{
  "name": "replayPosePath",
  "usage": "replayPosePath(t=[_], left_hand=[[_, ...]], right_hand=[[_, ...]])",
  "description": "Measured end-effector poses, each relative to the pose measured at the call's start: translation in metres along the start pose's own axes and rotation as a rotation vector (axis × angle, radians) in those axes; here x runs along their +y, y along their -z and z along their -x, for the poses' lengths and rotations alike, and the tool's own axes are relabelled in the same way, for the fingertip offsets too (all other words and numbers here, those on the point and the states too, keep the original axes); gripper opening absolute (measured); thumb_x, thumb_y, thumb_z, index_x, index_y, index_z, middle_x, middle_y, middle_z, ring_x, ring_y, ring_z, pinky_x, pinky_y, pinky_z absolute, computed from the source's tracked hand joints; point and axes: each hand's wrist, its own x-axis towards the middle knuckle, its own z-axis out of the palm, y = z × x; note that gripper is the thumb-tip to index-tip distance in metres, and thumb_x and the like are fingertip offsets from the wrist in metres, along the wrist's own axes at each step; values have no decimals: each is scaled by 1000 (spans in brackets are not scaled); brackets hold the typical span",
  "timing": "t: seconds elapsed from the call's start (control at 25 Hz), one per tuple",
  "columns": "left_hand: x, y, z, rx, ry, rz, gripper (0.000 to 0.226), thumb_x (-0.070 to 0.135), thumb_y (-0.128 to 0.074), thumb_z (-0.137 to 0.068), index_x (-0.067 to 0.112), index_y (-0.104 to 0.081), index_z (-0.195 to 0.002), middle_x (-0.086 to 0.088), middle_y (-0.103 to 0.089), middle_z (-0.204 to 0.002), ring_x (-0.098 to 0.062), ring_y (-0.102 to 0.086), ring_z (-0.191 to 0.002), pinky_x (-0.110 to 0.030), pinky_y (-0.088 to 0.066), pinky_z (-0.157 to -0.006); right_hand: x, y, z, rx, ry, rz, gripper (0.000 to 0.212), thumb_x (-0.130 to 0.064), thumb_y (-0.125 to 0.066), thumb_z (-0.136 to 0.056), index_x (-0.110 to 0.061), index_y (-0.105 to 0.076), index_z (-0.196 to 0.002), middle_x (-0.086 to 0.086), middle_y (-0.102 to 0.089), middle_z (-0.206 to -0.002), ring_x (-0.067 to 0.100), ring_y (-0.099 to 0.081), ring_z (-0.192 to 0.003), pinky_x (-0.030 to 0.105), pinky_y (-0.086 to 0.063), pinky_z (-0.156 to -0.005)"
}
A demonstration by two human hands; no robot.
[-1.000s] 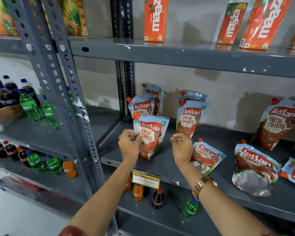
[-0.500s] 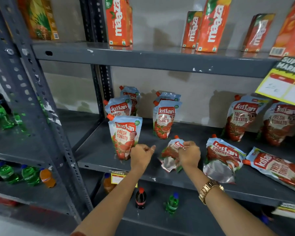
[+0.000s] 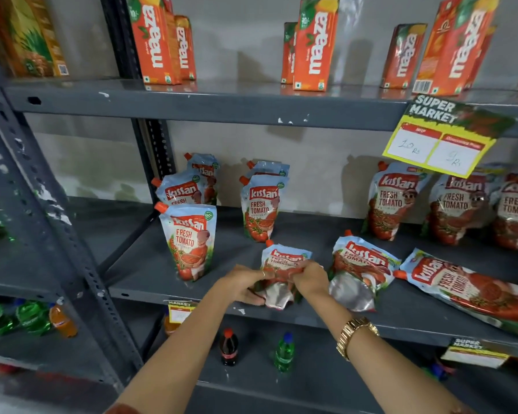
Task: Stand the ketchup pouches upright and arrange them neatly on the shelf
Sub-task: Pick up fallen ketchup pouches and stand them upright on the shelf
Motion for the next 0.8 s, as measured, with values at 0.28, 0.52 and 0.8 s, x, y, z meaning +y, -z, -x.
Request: replayPosePath(t=[0.28, 0.52, 0.8], left_hand=[[-1, -3, -2, -81, -24, 136, 19, -4, -63, -80, 2, -57, -98, -13, -65, -93, -28, -63, -92, -44, -54, -87], [5, 2, 2, 105, -304, 179, 33, -17, -56, -77, 10, -61, -94, -3, -64, -92, -15, -60, -86, -19, -54, -66], [-5, 7, -13, 281, -475, 25, 25, -8, -63, -78, 8, -53, -95, -9, -63, -101, -20, -60, -96, -33, -52, -85]], right_hand=[[1, -2, 4, -30, -249, -313, 29, -10, -56, -84, 5, -60, -109, 22, -66, -113, 34, -62, -98, 35, -49, -83], [-19, 11, 9, 52, 31, -526, 40, 5, -66, -77, -1, -53, -114, 10, -63, -108, 20, -59, -101, 33, -51, -87], [-16, -2, 15, 167, 110, -417, 29, 8, -62, -77, 0, -54, -104, 19, -66, -108, 23, -62, -96, 33, -53, -80]])
